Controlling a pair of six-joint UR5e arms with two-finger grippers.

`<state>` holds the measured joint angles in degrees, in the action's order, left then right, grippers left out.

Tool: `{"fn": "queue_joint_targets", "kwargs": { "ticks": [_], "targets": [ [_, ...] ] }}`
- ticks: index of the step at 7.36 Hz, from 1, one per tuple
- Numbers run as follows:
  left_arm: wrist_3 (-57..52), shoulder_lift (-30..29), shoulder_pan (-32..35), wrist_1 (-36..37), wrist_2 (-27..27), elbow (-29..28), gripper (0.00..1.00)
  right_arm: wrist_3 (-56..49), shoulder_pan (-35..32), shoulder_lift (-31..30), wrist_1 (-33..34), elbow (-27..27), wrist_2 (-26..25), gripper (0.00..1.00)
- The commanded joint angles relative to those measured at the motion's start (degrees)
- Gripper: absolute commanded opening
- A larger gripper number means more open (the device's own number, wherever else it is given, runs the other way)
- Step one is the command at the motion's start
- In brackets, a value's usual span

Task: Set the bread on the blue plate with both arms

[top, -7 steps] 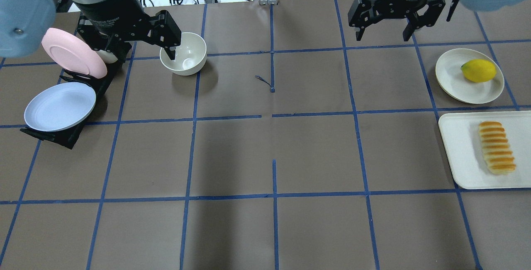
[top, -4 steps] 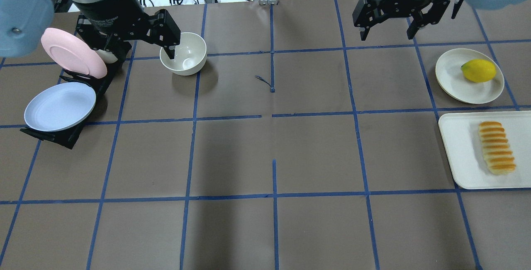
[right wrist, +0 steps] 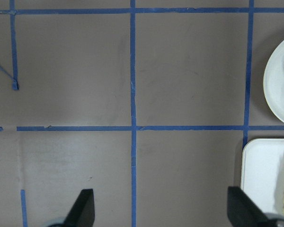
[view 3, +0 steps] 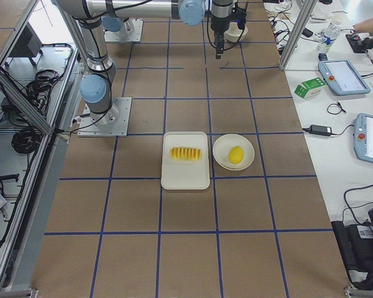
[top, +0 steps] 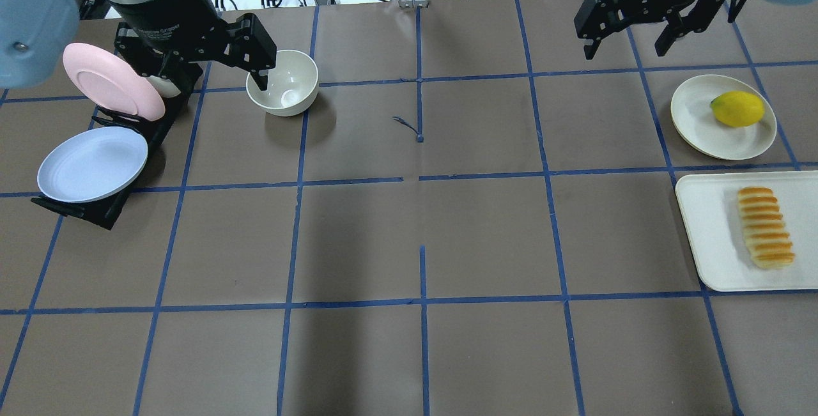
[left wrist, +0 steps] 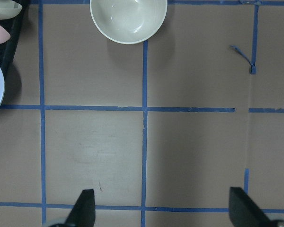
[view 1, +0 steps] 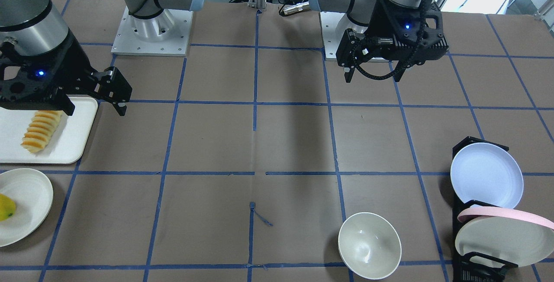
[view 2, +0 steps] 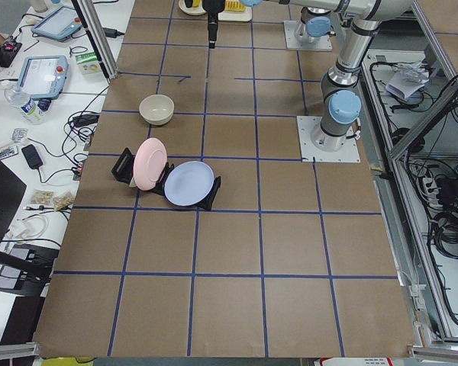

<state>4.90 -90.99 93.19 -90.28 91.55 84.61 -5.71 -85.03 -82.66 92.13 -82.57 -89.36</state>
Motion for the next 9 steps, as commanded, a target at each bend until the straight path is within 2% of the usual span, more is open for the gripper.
{"fn": "queue_joint_targets", "kwargs": {
  "ticks": [1, 3, 5, 7, 8, 9],
  "targets": [
    [0.9, -0.07, -0.37, 0.19, 0.21, 0.03, 1.0, -3.6, 5.28, 0.22, 0.24, -2.14, 0.24, 1.0],
    [0.03, 0.81, -6.76, -0.5, 2.74, 0.11, 1.0, -7.98, 8.55, 0.22, 1.03, -4.52, -0.02, 1.0],
    [-0.15, 0.02, -16.24, -0.42, 2.76, 0.9, 1.0, -12.63, 12.76, 0.22, 4.61, -8.55, -0.03, 1.0],
    [-0.41, -2.25, -26.52, 0.02, 1.97, 1.34, 1.0, -18.96, 17.16, 0.22, 13.55, -16.35, -0.37, 1.0],
    [-4.51, -4.7, -32.05, 0.37, 1.71, 1.26, 1.0, -21.34, 19.53, 0.22, 18.39, -21.09, -0.46, 1.0],
    [-4.81, -8.38, -37.5, 3.94, 1.27, 1.08, 1.0, -25.37, 21.82, 0.22, 25.66, -25.49, -0.72, 1.0]
  ]
}}
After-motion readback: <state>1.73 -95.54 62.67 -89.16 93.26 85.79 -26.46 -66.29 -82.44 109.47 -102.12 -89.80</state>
